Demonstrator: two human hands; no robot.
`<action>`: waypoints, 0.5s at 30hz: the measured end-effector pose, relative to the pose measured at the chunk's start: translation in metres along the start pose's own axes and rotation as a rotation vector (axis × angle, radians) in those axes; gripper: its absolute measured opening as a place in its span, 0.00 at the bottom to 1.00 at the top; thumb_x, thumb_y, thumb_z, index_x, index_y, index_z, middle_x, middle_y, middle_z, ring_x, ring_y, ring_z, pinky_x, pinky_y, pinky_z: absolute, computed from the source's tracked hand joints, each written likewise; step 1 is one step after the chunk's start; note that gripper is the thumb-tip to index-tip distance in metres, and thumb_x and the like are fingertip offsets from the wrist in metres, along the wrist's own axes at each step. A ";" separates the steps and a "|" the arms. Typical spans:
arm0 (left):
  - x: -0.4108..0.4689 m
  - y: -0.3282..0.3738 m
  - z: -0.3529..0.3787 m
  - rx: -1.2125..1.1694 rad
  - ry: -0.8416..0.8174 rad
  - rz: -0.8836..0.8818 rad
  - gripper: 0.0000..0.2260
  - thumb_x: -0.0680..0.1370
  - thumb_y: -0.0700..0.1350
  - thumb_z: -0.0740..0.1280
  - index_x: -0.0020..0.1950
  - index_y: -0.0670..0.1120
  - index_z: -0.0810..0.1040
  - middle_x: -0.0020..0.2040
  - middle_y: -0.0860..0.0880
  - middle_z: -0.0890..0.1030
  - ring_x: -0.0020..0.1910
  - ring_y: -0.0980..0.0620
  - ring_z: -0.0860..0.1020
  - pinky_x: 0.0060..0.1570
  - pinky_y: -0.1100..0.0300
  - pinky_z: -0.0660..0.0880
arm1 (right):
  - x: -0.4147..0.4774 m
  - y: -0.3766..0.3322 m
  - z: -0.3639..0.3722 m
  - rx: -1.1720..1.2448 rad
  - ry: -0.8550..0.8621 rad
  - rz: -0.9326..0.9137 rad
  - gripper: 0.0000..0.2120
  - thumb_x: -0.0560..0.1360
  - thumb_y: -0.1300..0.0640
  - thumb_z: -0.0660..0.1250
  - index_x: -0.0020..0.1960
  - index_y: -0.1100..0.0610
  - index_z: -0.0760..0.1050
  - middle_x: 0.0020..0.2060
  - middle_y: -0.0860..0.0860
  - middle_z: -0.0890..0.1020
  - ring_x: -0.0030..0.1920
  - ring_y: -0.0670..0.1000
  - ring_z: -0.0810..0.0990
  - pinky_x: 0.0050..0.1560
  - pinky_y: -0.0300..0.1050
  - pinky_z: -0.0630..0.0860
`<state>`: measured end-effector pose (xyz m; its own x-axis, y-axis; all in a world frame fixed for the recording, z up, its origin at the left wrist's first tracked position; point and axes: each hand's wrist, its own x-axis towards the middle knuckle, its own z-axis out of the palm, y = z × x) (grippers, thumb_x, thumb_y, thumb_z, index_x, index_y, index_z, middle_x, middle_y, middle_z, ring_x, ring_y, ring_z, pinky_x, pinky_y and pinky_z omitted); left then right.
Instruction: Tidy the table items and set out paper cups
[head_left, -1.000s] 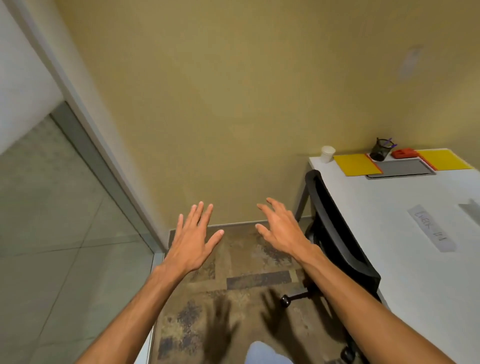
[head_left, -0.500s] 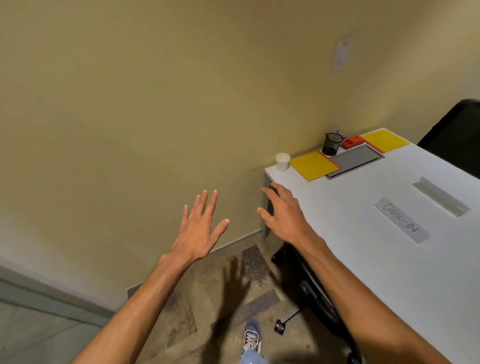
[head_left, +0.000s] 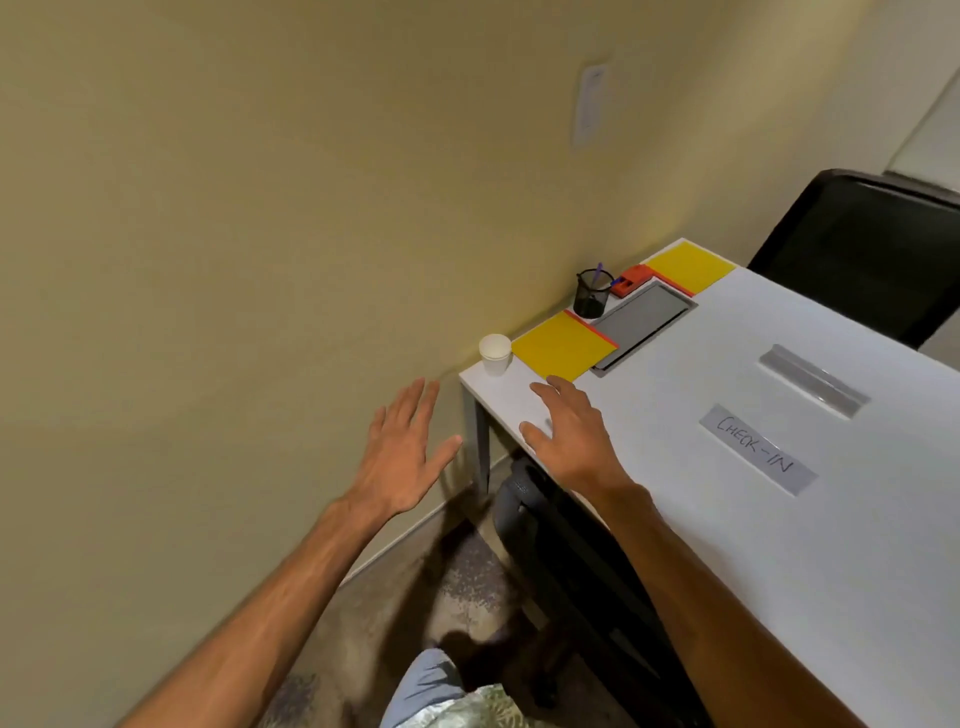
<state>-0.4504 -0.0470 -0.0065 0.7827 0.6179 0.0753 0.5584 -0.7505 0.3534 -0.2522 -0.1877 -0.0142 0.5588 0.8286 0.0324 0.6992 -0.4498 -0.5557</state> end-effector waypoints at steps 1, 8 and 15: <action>0.015 0.000 0.002 -0.017 -0.001 0.024 0.34 0.81 0.62 0.55 0.82 0.47 0.48 0.81 0.44 0.51 0.80 0.46 0.51 0.77 0.44 0.52 | 0.008 0.005 0.002 0.000 0.012 0.022 0.26 0.79 0.47 0.64 0.75 0.51 0.64 0.77 0.51 0.62 0.76 0.53 0.60 0.73 0.55 0.61; 0.121 -0.006 0.035 -0.273 -0.017 0.067 0.43 0.77 0.58 0.68 0.81 0.48 0.46 0.80 0.44 0.59 0.72 0.40 0.68 0.70 0.45 0.68 | 0.077 0.039 0.023 -0.038 -0.044 0.185 0.27 0.79 0.45 0.63 0.75 0.51 0.62 0.77 0.50 0.62 0.75 0.55 0.63 0.72 0.57 0.62; 0.226 -0.037 0.106 -0.613 -0.075 -0.147 0.52 0.69 0.57 0.77 0.80 0.57 0.43 0.79 0.47 0.59 0.75 0.46 0.64 0.69 0.43 0.70 | 0.136 0.066 0.049 -0.002 -0.128 0.391 0.28 0.80 0.47 0.62 0.77 0.53 0.62 0.77 0.52 0.63 0.76 0.54 0.61 0.73 0.54 0.62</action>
<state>-0.2650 0.0956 -0.1019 0.7395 0.6692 -0.0726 0.4200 -0.3744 0.8267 -0.1520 -0.0886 -0.0867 0.7227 0.6299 -0.2844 0.4463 -0.7395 -0.5039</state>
